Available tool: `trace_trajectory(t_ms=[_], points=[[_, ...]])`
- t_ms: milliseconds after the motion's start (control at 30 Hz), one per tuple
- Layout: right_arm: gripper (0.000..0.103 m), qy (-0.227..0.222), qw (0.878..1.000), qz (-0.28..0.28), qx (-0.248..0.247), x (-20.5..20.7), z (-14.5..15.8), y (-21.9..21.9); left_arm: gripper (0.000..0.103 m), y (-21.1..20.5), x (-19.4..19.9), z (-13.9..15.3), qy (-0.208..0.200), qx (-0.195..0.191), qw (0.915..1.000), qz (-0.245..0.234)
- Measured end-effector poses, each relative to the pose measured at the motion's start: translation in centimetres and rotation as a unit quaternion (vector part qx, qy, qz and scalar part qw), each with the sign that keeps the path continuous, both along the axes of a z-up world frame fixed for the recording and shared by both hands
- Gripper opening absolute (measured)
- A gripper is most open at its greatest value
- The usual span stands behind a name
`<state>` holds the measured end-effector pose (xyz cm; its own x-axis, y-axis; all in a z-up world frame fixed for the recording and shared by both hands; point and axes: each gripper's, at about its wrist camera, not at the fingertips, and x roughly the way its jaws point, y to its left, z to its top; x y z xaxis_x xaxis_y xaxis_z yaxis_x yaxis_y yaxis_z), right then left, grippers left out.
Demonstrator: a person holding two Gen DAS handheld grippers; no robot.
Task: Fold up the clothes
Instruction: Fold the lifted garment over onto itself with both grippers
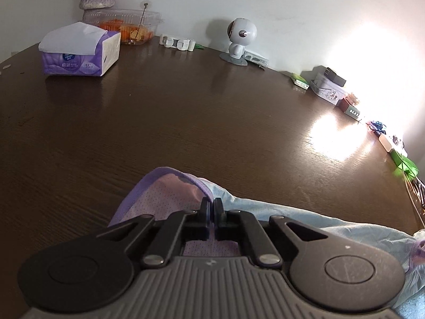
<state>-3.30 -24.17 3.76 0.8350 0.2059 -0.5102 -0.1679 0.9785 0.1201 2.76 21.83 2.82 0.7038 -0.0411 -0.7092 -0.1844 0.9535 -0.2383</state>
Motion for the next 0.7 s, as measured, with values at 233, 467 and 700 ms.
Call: trace_trajectory(t_ms=[233, 467, 700], points=[[0.016, 0.038, 0.999, -0.025, 0.023, -2.9, -2.3, -1.8, 0.022, 1.3, 1.0, -0.1, 0.011, -0.023, 0.9996, 0.009], [0.034, 0.023, 0.997, -0.026, 0.072, -1.7, -0.1, -3.3, 0.019, 2.1, 1.8, -0.3, 0.008, -0.035, 0.9987, 0.035], [0.004, 0.083, 0.995, -0.039, 0.028, 4.0, -2.7, -0.9, 0.010, 0.5, 1.7, -0.6, -0.002, 0.019, 0.9994, 0.030]])
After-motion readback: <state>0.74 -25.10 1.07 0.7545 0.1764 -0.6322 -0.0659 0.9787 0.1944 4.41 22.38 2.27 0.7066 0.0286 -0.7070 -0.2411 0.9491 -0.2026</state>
